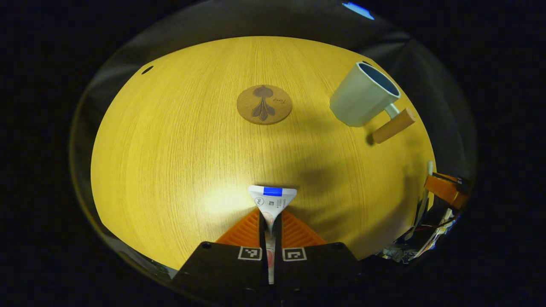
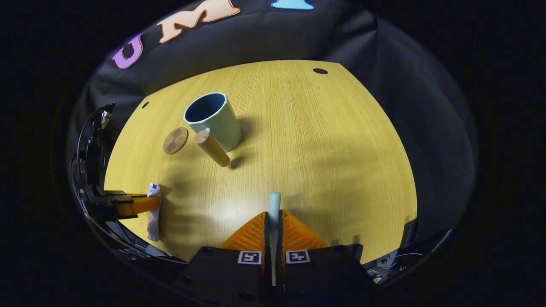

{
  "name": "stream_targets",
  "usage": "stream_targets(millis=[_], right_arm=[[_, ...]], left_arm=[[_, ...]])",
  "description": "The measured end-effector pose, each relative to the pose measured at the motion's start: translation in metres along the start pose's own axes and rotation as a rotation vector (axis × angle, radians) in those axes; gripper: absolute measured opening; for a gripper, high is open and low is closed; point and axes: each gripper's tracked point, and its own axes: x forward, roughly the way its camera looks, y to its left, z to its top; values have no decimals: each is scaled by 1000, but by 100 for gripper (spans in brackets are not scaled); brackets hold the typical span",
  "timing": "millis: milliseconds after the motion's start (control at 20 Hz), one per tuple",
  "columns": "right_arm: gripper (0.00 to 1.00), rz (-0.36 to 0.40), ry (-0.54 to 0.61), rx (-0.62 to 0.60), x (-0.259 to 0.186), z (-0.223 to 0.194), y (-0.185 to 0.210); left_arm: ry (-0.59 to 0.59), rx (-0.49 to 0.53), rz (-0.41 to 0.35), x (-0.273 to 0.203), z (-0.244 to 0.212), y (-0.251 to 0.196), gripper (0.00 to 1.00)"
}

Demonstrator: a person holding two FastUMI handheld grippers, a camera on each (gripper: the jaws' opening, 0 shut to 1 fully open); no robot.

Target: Put the toothbrush and toothpaste on the desktop into the cup, then pick up the cup and place it on the coaster on the desktop.

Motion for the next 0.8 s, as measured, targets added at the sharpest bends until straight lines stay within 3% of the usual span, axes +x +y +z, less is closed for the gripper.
stream_targets(millis=[200,450,800], right_arm=[[6,-10,-62,34,1,19,-4],[7,-1,-240,27,-12,75,-6],[6,104,-529,18,-51,178,22]], left_arm=[[-95,-18,-34,-12,14,-5,2],[-223,-58,-85,-32,36,-10,2],[-486,-83,-100,-75,88,-13,1]])
